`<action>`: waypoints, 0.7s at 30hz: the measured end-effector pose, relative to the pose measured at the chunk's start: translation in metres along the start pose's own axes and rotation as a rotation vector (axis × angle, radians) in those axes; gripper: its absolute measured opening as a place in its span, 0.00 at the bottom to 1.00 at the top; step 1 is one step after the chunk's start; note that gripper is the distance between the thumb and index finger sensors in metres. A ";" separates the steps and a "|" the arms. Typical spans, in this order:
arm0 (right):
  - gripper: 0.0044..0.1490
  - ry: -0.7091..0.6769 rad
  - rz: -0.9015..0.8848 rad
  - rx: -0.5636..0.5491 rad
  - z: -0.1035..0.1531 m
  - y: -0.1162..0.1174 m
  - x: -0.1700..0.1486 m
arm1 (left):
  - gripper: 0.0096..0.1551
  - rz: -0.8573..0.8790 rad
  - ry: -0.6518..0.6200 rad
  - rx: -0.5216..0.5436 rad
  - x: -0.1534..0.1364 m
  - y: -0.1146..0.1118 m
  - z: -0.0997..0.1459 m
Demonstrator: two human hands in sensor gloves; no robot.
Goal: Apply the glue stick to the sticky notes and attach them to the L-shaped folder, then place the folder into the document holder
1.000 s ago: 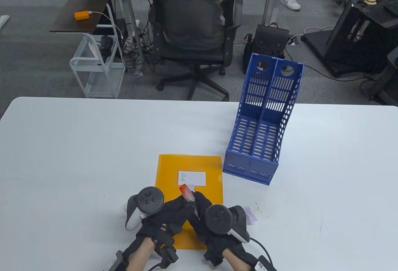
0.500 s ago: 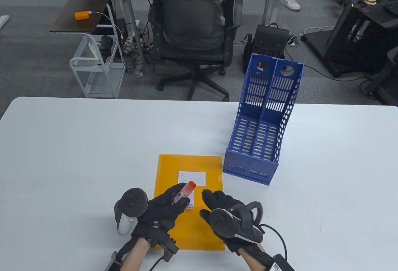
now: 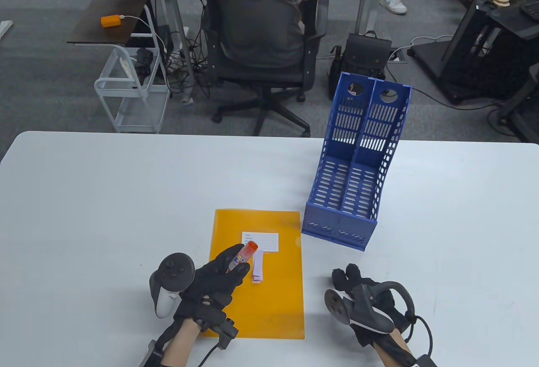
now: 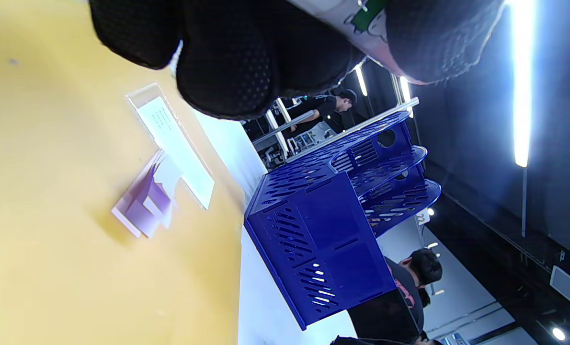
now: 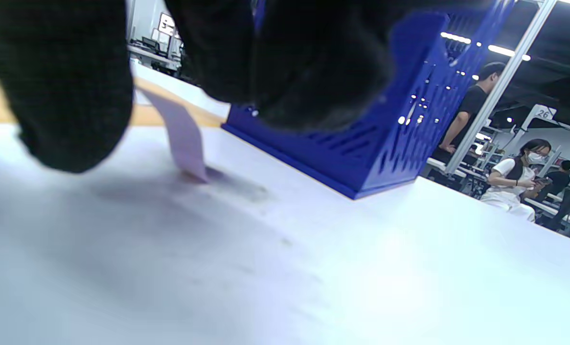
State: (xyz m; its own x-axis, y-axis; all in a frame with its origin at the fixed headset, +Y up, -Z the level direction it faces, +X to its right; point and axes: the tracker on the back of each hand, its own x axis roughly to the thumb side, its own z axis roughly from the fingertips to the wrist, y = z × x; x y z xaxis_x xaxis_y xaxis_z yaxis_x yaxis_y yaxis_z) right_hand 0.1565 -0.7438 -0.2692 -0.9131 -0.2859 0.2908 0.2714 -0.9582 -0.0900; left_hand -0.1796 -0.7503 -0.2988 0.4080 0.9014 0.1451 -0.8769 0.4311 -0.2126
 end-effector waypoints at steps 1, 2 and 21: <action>0.50 0.004 -0.026 -0.001 -0.001 0.002 -0.001 | 0.34 -0.003 0.000 0.002 0.000 0.000 0.000; 0.48 0.002 -0.046 0.005 -0.001 0.004 -0.002 | 0.34 -0.005 0.000 0.003 0.000 0.000 0.000; 0.25 -0.010 0.034 -0.069 -0.008 0.000 0.007 | 0.34 -0.029 0.011 0.022 0.000 0.005 0.004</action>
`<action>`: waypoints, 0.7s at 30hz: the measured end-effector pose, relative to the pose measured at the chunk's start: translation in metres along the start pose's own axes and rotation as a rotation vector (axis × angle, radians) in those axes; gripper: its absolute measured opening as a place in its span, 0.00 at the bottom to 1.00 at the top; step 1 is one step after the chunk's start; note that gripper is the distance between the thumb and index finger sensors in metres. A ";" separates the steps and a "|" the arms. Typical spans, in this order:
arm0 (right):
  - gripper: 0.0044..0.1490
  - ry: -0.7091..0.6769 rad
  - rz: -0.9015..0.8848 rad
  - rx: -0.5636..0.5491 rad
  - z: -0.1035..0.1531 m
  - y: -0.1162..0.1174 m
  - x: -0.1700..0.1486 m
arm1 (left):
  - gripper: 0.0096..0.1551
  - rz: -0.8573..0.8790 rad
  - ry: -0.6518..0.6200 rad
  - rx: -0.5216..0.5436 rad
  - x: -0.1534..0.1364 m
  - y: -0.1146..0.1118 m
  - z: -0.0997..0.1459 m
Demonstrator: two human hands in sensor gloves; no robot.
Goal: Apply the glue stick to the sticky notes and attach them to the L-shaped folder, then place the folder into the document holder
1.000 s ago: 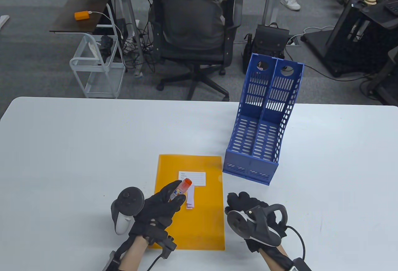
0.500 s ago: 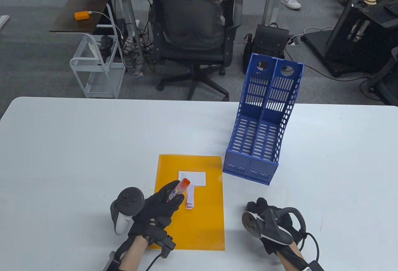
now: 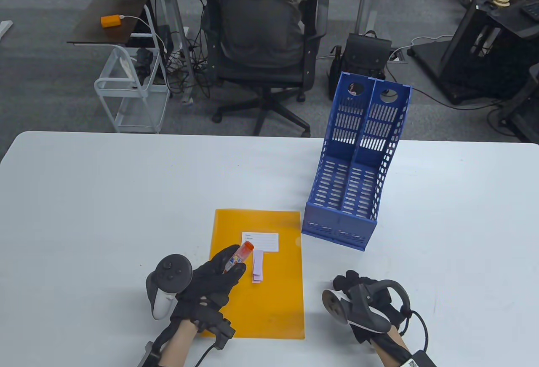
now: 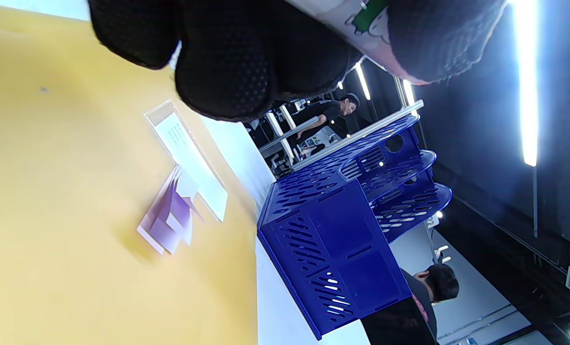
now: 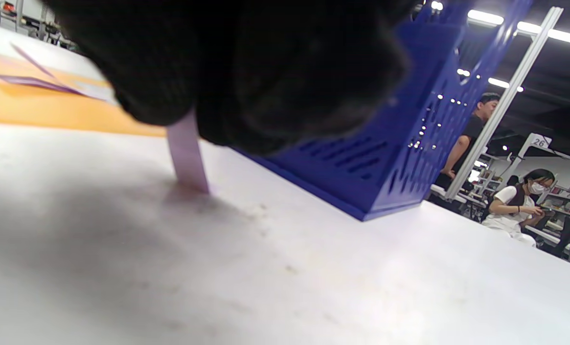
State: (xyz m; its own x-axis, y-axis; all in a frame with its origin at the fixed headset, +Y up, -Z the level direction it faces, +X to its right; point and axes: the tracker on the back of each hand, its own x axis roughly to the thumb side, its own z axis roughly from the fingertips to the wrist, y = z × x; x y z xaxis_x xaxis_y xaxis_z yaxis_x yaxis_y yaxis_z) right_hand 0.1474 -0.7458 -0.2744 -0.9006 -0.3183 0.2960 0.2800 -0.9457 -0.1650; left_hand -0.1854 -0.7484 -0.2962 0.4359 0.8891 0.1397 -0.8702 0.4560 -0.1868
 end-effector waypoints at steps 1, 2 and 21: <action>0.25 0.004 -0.010 0.002 -0.001 -0.001 0.000 | 0.34 0.000 -0.002 0.001 0.000 0.001 0.000; 0.25 0.010 -0.020 0.007 -0.002 -0.002 0.000 | 0.34 0.001 -0.003 0.003 0.000 0.001 0.000; 0.26 -0.127 -0.443 0.060 -0.036 -0.055 0.107 | 0.35 -0.001 -0.005 0.045 -0.002 0.012 0.002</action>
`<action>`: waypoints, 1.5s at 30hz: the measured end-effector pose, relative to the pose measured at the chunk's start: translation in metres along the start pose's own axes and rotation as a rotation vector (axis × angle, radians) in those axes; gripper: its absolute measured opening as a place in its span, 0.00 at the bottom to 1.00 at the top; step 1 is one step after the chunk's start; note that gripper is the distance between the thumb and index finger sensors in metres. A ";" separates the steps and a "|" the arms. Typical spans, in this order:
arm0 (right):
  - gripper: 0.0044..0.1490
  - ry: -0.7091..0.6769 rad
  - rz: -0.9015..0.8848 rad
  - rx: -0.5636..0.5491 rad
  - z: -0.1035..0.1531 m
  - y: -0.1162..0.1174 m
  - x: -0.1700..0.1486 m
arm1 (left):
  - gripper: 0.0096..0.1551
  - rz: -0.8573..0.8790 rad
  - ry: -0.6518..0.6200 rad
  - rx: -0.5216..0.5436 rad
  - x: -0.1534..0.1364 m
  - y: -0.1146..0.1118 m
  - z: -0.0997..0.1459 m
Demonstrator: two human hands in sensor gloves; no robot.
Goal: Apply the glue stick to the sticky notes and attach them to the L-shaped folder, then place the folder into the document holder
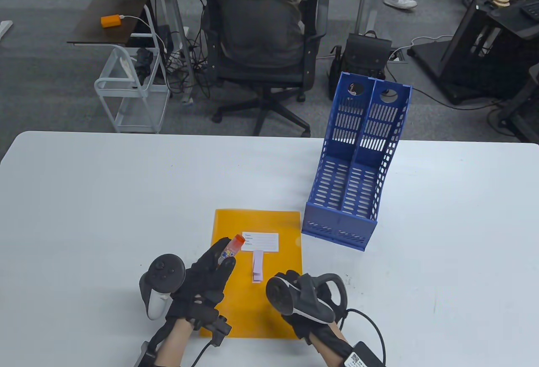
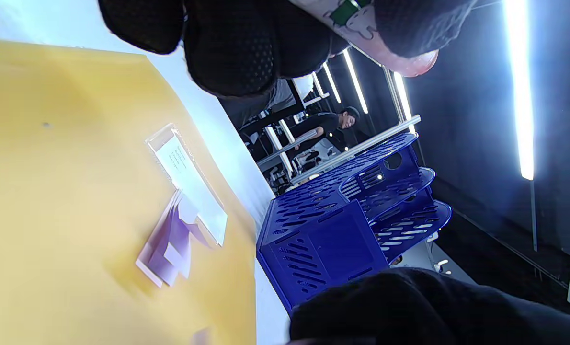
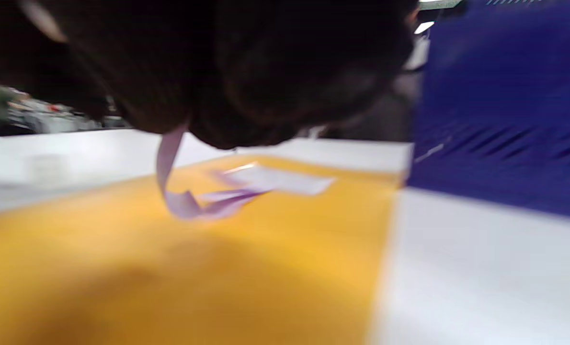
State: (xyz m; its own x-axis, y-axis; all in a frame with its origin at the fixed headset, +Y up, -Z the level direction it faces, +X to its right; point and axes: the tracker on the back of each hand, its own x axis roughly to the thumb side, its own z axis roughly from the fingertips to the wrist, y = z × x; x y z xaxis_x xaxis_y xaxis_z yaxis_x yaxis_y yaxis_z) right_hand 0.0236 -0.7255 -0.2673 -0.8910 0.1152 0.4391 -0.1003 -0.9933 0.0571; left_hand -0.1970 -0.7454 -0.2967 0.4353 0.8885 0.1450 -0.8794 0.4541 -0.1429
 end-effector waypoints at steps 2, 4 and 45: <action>0.26 -0.065 -0.077 0.090 -0.001 0.007 0.007 | 0.35 -0.014 -0.002 -0.002 0.000 0.001 0.000; 0.26 -0.075 -0.147 0.176 0.000 0.017 0.006 | 0.34 -0.025 -0.008 -0.007 0.000 0.001 0.000; 0.26 0.277 -0.086 0.081 -0.005 0.037 -0.036 | 0.26 -1.026 -0.214 -0.214 0.058 -0.102 0.008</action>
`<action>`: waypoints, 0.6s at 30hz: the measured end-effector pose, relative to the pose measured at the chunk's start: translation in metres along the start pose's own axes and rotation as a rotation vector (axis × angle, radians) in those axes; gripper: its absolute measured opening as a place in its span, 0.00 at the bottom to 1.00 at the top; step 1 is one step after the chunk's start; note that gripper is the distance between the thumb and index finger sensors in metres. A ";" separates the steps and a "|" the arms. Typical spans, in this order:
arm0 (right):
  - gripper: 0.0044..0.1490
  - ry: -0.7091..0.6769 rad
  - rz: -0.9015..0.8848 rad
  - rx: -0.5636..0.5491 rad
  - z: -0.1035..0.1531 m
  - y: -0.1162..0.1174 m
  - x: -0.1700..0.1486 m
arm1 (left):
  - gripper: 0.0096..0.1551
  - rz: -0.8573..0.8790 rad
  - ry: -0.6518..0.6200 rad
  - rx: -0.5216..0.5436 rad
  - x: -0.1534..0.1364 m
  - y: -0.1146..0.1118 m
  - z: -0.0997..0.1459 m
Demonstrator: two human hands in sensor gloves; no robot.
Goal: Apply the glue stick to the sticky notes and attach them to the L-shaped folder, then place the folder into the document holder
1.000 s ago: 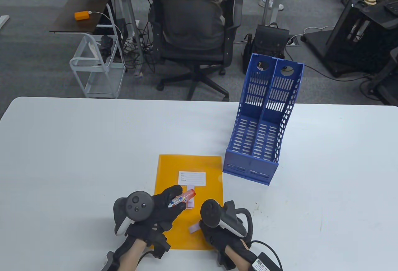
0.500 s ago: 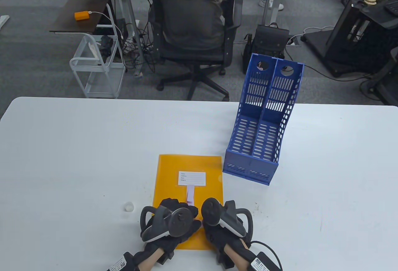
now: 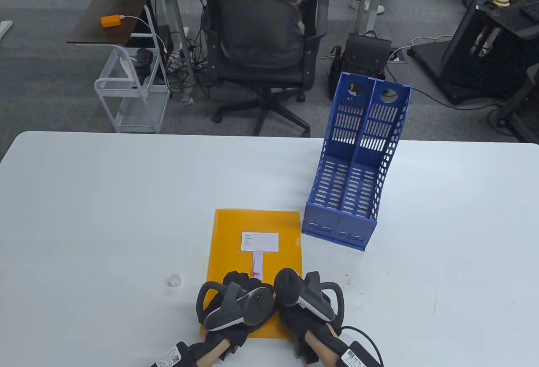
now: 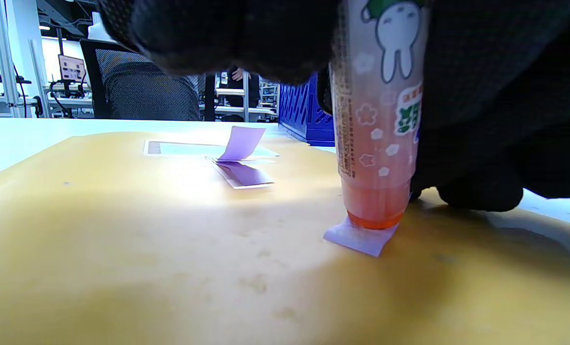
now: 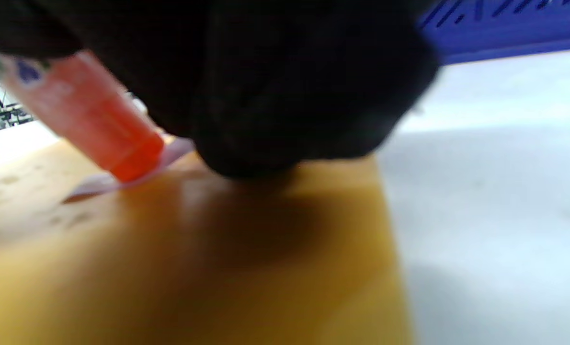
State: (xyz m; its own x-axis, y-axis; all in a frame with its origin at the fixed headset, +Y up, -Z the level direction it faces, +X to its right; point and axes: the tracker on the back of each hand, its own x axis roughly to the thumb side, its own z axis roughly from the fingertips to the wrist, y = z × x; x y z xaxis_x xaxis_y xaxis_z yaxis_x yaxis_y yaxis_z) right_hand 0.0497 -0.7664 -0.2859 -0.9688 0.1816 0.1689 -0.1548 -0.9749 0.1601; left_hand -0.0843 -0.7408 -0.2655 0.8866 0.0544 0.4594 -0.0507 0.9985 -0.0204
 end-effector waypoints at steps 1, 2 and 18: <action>0.26 -0.003 0.028 -0.013 0.000 0.000 0.001 | 0.27 -0.005 0.000 0.000 0.000 0.000 0.000; 0.26 -0.005 0.045 -0.024 0.001 0.000 0.002 | 0.26 -0.007 0.000 -0.001 0.000 0.000 0.000; 0.26 0.000 0.166 -0.039 0.003 0.003 0.011 | 0.26 -0.095 0.014 -0.056 0.003 0.005 0.003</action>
State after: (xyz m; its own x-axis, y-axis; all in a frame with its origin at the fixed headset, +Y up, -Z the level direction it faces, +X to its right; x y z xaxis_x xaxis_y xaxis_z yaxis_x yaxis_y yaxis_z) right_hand 0.0386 -0.7672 -0.2809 -0.9817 0.0173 0.1896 0.0003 -0.9958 0.0920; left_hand -0.0828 -0.7358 -0.2616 0.8926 -0.0408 0.4491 0.0592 0.9979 -0.0272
